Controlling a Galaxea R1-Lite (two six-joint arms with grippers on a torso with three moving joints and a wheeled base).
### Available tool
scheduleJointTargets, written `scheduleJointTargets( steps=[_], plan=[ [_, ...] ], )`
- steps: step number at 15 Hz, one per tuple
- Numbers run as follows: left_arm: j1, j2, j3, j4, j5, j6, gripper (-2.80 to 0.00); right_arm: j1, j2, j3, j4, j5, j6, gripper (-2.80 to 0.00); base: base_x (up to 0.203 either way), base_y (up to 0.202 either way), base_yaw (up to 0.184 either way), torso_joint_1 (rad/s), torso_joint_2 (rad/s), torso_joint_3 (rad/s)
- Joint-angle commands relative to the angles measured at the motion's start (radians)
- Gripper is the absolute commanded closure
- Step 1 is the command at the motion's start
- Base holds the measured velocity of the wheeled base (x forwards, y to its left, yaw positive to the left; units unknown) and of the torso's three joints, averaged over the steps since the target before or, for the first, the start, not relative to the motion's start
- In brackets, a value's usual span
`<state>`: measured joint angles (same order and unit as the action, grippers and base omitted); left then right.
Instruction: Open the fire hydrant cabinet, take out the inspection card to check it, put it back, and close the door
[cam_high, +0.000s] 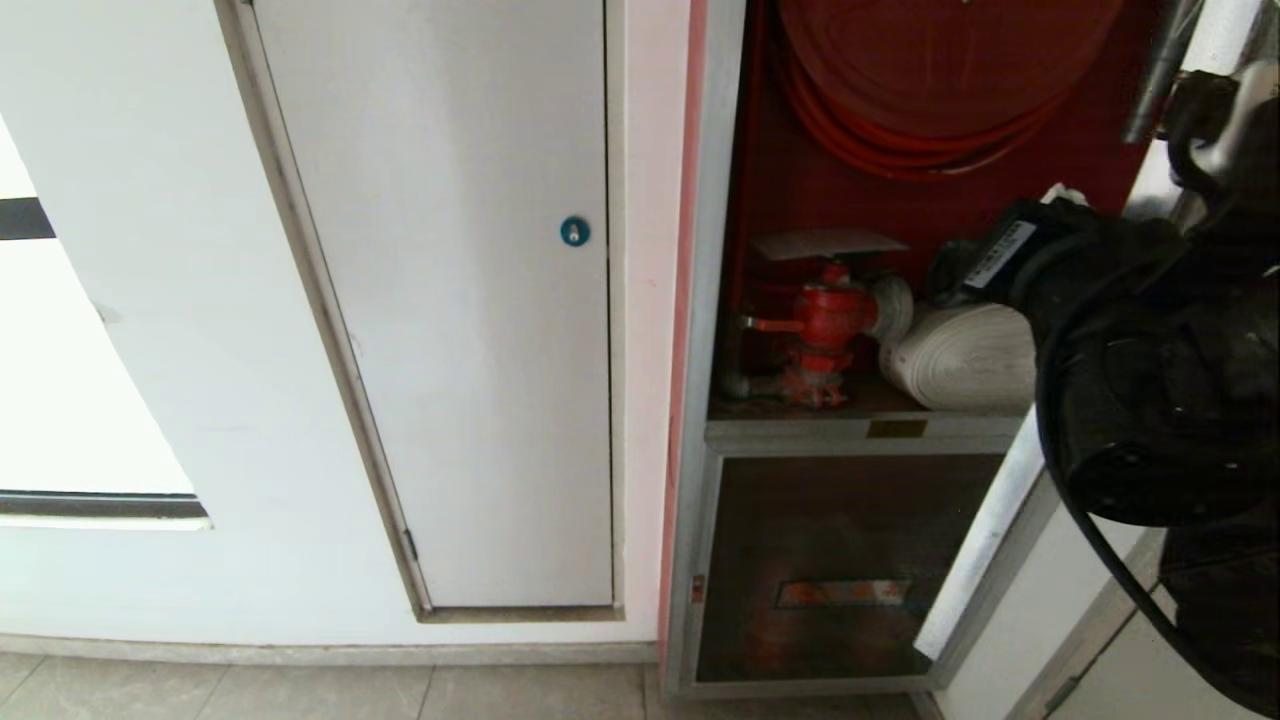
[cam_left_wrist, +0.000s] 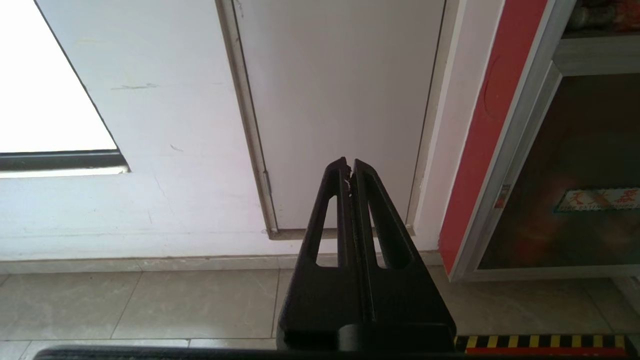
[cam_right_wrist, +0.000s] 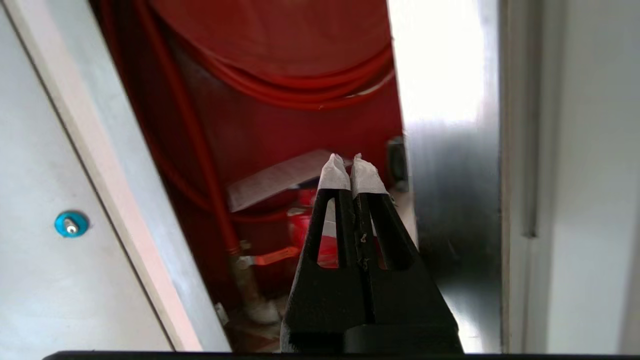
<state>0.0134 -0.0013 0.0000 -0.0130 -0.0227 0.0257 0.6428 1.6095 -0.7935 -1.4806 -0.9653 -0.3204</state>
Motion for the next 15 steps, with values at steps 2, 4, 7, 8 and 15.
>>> scheduleJointTargets(
  steps=[2,4,7,8,15],
  plan=[
    [0.000,0.001,0.008,-0.001,0.000,0.000,0.00,0.005,-0.119,0.063,-0.006,-0.014,-0.002,0.00,0.000,0.000,0.000,0.000,0.00,0.000],
    [0.000,0.001,0.008,-0.001,0.000,0.000,0.00,0.005,-0.159,0.090,-0.003,-0.022,-0.003,0.00,0.000,0.000,0.000,0.000,0.00,0.000],
    [0.000,0.001,0.008,-0.001,0.000,0.000,0.00,0.000,-0.199,0.115,0.004,-0.034,-0.011,0.00,0.000,0.000,0.000,0.000,0.00,0.000],
    [0.000,0.001,0.008,-0.001,0.000,0.000,0.00,-0.006,-0.209,0.114,0.011,-0.046,-0.012,0.00,0.000,0.000,0.000,0.000,0.00,0.000],
    [0.000,0.001,0.008,-0.001,0.000,0.000,0.00,-0.089,-0.273,0.175,0.168,-0.049,-0.023,0.00,0.000,0.000,0.000,0.000,0.00,0.000]
  ],
)
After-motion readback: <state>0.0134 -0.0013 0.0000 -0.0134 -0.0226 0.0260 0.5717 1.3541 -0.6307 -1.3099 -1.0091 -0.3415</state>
